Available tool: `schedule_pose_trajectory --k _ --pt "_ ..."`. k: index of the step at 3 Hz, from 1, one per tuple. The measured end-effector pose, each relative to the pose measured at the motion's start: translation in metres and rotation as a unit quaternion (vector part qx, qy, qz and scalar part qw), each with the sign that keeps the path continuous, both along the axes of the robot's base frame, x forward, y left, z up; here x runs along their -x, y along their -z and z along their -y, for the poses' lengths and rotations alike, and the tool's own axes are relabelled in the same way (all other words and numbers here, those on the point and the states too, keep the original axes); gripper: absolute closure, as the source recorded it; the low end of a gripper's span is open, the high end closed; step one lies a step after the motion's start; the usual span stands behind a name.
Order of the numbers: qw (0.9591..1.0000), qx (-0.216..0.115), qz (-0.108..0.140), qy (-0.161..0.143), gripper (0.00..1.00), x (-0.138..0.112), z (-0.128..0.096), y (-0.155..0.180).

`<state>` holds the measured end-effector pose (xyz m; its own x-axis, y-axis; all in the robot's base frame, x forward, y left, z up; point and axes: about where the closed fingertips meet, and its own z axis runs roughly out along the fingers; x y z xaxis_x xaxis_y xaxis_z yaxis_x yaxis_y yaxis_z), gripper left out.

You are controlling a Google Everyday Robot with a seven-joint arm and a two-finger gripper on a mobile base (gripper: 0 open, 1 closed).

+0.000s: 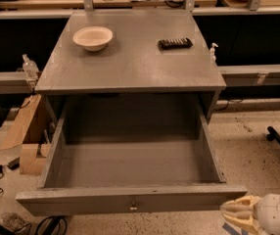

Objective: Close top drawer

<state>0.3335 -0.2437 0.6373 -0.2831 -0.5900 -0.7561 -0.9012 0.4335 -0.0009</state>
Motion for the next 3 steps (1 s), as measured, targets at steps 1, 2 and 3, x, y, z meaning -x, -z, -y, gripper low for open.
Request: schedule_pose_trajectory --k 1,2,3 --pt "1.0 0.0 0.0 0.0 1.0 0.0 0.0 0.0" --pt "1.0 -0.006 0.004 -0.006 1.0 -0.037 -0.012 0.01" --pt "1.0 -0.006 0.004 -0.006 1.0 -0.04 -0.013 0.011"
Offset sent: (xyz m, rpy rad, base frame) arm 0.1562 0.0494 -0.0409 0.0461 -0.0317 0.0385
